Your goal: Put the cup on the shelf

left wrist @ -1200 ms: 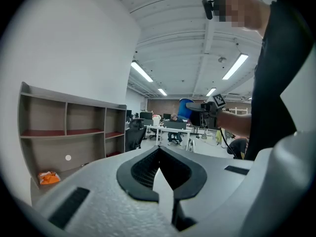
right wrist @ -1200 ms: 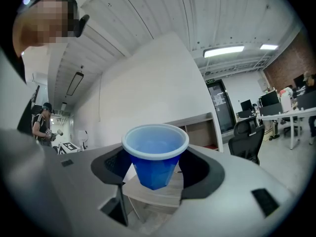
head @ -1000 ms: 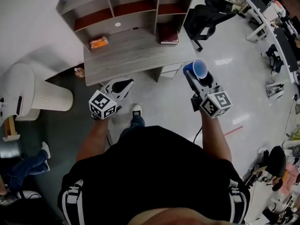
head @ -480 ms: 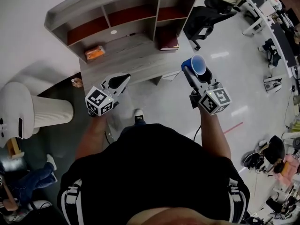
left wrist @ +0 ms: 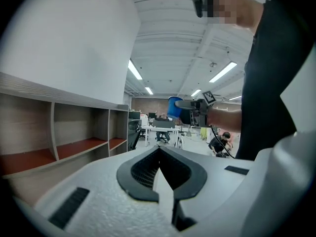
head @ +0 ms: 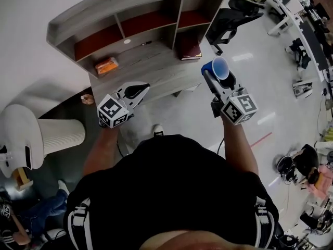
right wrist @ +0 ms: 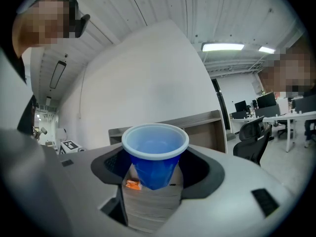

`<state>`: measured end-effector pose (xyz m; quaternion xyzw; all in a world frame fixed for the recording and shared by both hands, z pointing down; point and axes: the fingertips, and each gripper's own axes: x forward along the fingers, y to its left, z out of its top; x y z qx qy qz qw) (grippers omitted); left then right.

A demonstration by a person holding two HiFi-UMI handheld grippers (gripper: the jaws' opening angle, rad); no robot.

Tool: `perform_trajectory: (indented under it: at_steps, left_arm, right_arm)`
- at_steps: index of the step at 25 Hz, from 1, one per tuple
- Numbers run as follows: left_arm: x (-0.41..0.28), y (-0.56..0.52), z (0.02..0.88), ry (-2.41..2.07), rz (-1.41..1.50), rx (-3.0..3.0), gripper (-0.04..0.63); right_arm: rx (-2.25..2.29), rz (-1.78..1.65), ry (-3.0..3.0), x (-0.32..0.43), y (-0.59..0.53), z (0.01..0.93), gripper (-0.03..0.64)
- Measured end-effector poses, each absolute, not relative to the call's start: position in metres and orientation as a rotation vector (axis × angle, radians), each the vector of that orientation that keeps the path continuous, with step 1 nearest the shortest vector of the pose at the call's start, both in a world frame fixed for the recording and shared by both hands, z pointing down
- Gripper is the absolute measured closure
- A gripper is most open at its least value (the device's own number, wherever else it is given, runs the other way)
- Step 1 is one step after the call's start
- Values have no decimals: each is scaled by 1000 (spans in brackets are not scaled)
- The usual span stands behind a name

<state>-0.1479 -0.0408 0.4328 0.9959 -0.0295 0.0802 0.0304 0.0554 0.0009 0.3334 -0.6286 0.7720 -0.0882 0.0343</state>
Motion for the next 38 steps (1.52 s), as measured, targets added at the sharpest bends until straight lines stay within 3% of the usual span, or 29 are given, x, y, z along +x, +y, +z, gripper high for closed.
perform_trajectory:
  at_steps: [38]
  left_arm:
    - [-145,-83,415,126,74,3130,578]
  right_arm:
    - [-2010,-296,2227,54,-35,335,321]
